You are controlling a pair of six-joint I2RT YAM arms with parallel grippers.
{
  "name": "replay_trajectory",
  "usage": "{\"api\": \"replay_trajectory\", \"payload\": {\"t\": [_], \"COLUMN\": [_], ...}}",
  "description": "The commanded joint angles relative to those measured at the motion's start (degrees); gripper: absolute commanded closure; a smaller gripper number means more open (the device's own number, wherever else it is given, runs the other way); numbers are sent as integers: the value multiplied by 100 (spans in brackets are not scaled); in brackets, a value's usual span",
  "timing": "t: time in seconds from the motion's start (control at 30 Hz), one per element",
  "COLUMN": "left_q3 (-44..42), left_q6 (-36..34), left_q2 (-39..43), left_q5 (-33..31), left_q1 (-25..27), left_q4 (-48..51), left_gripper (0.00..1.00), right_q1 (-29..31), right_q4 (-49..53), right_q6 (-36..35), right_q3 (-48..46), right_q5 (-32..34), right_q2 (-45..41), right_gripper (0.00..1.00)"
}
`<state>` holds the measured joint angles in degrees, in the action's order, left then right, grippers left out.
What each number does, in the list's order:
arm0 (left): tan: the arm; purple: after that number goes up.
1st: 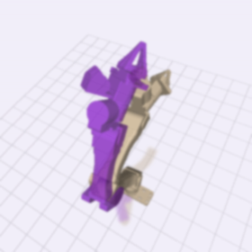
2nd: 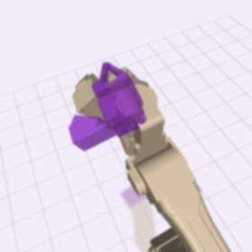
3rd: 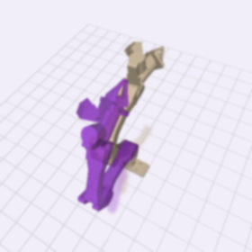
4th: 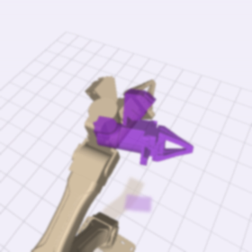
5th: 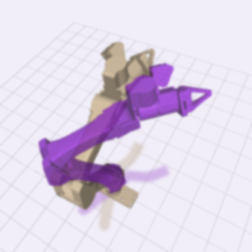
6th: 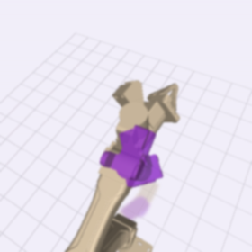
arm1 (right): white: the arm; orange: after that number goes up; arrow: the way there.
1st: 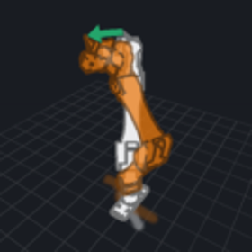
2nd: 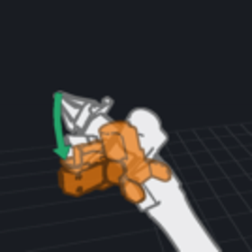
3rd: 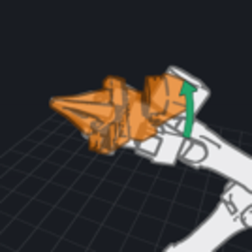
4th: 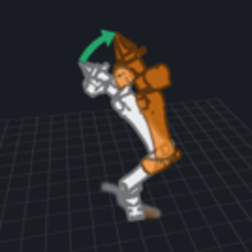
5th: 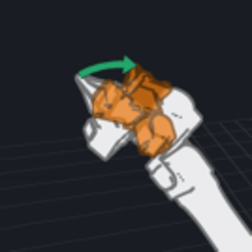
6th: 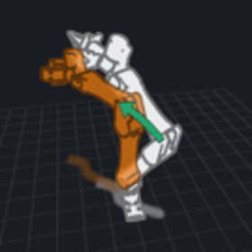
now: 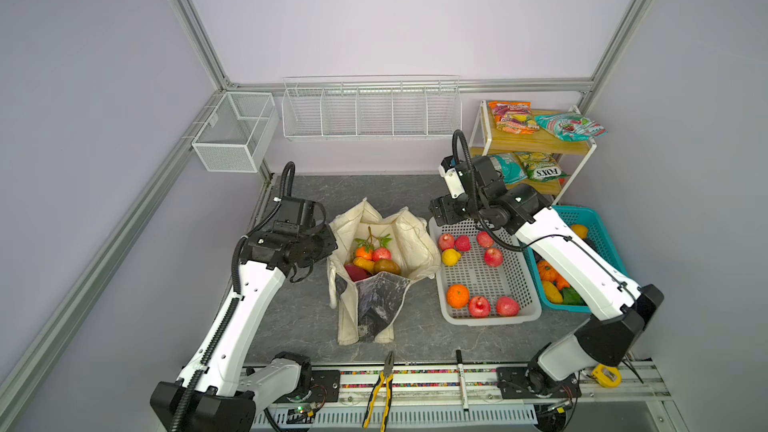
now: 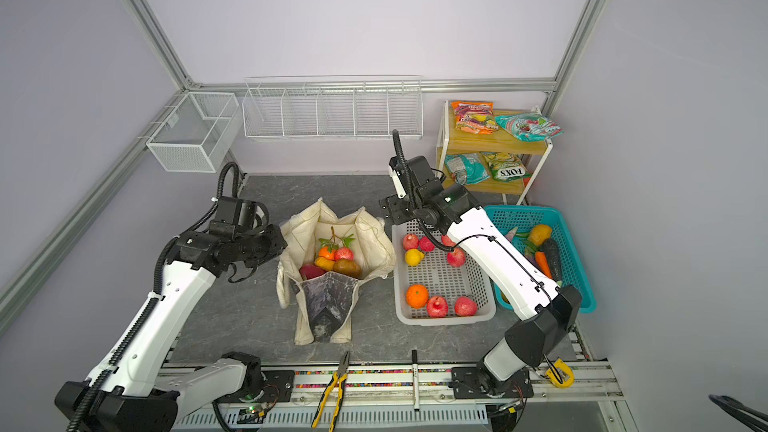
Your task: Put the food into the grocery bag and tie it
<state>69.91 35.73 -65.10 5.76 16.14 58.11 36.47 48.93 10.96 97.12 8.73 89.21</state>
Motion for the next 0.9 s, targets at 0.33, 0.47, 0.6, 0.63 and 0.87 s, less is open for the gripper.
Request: {"api": "replay_trajectory", "payload": {"t": [0.33, 0.47, 0.6, 0.63, 0.87], "left_q3": [224, 285, 330, 340, 274], "left_q6": [-39, -44, -66, -68, -66], "left_q2": [-112, -191, -243, -248, -179], "left_q5": [30, 56, 66, 66, 42], "left_q1": [3, 3, 3, 3, 1], "left_q4": [8, -5, -22, -19, -11], "left_gripper": [100, 100, 100, 100, 100], "right_q1": [-199, -186, -154, -145, -91], "right_q4": [-640, -690, -684, -674, -674], "right_q6": [906, 978, 1013, 1005, 966], "right_q3": [-1370, -1525, -1650, -1674, -1716], "right_q5": [-1913, -2325, -2547, -2545, -2398], "right_q2": [-12, 185, 414, 446, 475], "right_gripper": [3, 3, 10, 12, 33]}}
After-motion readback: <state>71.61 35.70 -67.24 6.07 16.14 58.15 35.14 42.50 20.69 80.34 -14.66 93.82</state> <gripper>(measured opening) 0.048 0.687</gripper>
